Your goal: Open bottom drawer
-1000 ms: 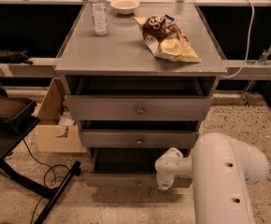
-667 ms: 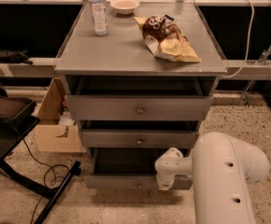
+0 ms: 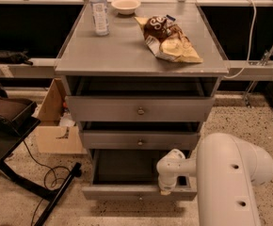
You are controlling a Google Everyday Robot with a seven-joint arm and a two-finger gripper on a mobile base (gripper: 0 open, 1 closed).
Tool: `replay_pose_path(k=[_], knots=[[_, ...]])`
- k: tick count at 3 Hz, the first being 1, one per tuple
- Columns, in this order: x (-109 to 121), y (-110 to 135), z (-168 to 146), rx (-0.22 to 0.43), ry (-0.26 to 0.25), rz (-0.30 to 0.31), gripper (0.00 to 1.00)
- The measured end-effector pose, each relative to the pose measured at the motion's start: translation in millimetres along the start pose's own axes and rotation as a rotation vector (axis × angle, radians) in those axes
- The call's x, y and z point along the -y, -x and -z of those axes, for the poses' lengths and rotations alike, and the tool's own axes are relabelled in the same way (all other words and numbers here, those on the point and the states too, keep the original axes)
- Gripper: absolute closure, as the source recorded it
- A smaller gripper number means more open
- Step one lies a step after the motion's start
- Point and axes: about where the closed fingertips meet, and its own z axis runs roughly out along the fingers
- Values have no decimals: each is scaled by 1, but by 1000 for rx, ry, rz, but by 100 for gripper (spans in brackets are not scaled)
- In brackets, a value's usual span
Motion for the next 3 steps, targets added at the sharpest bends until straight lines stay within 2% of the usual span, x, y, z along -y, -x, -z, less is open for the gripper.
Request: replay_pose_path(k=[1, 2, 3], knots=[[0, 0, 4, 0, 0, 0, 100], [-36, -8, -2, -17, 86, -44, 100], [-45, -9, 0, -21, 106, -55, 100]])
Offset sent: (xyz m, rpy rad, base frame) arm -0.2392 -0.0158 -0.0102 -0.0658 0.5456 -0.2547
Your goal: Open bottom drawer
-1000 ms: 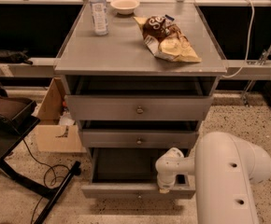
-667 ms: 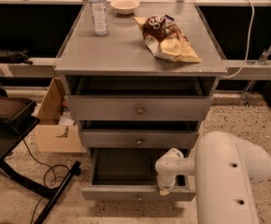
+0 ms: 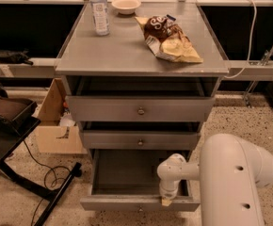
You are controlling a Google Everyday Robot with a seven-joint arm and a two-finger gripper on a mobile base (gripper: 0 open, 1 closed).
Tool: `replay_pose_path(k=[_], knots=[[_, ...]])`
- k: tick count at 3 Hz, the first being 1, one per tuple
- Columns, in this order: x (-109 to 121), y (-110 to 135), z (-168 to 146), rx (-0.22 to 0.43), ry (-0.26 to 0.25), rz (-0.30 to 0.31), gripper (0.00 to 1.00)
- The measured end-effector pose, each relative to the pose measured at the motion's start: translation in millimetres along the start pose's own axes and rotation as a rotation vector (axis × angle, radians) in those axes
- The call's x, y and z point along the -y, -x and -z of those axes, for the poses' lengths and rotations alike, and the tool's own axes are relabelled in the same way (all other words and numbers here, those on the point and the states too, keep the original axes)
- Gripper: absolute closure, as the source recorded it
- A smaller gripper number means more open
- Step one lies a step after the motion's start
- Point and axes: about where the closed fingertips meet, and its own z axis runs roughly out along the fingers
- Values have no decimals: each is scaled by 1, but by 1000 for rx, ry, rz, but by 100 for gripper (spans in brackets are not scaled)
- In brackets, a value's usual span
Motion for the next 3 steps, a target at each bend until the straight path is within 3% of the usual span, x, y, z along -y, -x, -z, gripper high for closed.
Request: replay_pose_path(k=[1, 2, 3], knots=[[-26, -5, -6, -12, 65, -34, 100], [-28, -6, -6, -12, 70, -37, 100], [-55, -12, -13, -19, 132, -71, 100]])
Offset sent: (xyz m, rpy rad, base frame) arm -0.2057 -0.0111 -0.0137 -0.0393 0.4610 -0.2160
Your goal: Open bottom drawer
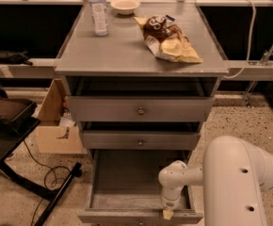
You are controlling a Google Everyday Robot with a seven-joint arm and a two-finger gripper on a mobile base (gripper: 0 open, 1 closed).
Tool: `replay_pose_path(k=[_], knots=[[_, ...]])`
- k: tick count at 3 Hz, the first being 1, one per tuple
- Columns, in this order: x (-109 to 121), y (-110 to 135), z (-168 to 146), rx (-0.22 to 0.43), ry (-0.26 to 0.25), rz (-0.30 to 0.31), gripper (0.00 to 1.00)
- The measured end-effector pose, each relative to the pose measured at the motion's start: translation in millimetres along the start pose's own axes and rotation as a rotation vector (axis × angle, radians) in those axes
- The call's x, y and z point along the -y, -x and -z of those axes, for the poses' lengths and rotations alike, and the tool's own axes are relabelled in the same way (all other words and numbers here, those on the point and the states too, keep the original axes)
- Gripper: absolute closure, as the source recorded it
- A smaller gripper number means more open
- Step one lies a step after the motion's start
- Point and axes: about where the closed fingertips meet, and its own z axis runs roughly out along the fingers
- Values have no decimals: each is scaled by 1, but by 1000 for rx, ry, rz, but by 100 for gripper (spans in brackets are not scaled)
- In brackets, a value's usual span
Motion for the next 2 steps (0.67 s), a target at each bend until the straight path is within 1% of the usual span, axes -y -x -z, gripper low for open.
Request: replay_pose_path(k=[1, 2], knots=[[0, 0, 1, 0, 0, 0, 100], [-21, -7, -9, -3, 56, -29, 100]])
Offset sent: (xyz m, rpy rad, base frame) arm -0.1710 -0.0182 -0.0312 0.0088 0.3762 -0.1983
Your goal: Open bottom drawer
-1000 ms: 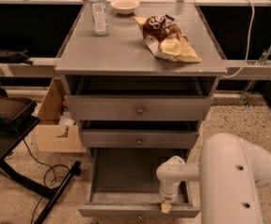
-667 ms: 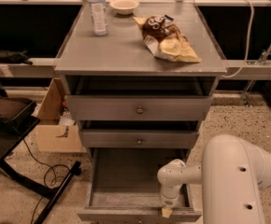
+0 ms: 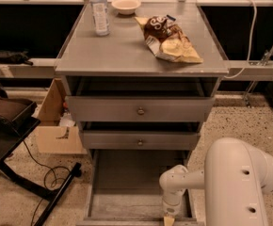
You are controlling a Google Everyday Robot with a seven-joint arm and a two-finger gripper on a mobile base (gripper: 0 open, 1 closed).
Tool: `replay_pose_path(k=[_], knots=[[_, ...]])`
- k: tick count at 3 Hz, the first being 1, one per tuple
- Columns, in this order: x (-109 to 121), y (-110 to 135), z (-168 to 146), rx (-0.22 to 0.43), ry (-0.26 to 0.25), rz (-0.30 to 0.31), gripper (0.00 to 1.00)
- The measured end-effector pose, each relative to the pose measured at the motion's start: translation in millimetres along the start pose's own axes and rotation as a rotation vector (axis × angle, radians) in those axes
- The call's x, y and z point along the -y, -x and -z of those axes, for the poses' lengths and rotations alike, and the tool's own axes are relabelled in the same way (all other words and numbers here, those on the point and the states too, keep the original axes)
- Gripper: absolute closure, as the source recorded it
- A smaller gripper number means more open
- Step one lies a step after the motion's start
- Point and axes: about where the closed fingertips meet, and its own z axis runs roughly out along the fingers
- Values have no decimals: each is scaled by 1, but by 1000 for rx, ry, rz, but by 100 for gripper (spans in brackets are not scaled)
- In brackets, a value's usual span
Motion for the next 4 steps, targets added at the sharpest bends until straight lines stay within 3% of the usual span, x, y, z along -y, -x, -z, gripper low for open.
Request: replay_pose_path(k=[1, 2, 4], knots=[[0, 0, 0, 0, 0, 0, 100], [-19, -7, -9, 2, 44, -33, 100], [-19, -7, -9, 2, 44, -33, 59]])
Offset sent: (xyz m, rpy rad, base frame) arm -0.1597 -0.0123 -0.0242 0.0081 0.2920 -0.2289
